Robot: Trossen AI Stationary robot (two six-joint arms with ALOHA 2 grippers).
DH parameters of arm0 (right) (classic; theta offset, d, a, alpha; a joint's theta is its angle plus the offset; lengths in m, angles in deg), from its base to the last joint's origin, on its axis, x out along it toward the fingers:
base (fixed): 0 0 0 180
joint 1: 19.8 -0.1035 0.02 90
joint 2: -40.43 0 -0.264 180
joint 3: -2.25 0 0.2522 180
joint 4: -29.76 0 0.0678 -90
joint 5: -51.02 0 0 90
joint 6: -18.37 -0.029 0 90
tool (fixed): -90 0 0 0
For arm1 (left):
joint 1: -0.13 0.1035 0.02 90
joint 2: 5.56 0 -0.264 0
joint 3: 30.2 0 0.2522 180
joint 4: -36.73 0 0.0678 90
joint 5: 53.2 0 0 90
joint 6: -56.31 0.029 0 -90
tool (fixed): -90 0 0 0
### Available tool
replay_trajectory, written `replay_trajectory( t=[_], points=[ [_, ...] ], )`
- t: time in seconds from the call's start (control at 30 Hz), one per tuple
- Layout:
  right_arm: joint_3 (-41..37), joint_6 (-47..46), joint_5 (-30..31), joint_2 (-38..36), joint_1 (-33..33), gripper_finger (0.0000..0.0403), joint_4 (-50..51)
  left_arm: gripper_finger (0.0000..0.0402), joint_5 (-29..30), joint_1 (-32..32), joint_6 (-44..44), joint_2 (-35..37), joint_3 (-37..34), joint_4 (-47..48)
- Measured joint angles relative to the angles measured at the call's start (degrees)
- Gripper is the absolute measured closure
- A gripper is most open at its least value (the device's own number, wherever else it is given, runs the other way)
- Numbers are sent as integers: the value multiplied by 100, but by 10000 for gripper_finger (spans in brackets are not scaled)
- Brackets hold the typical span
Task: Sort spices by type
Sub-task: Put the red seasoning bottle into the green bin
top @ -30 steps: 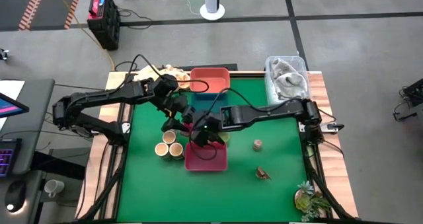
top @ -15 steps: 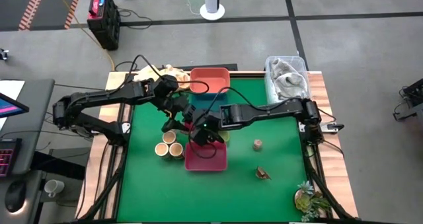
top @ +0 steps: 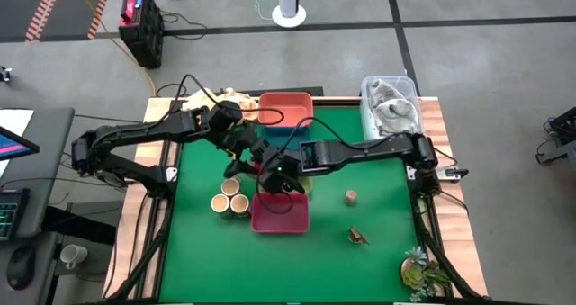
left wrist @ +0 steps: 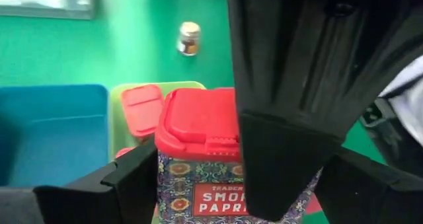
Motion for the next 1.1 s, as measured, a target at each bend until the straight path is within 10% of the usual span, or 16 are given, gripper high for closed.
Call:
replay_trajectory(
  t=[0.5, 1.1],
  points=[
    [0, -204, 213, 2, 156, 195, 174, 11, 847, 126, 594, 2, 11, -150],
    [-454, -3202, -257, -1069, 909, 250, 1877, 15, 2601, 755, -240, 1413, -809, 1517]
  ],
)
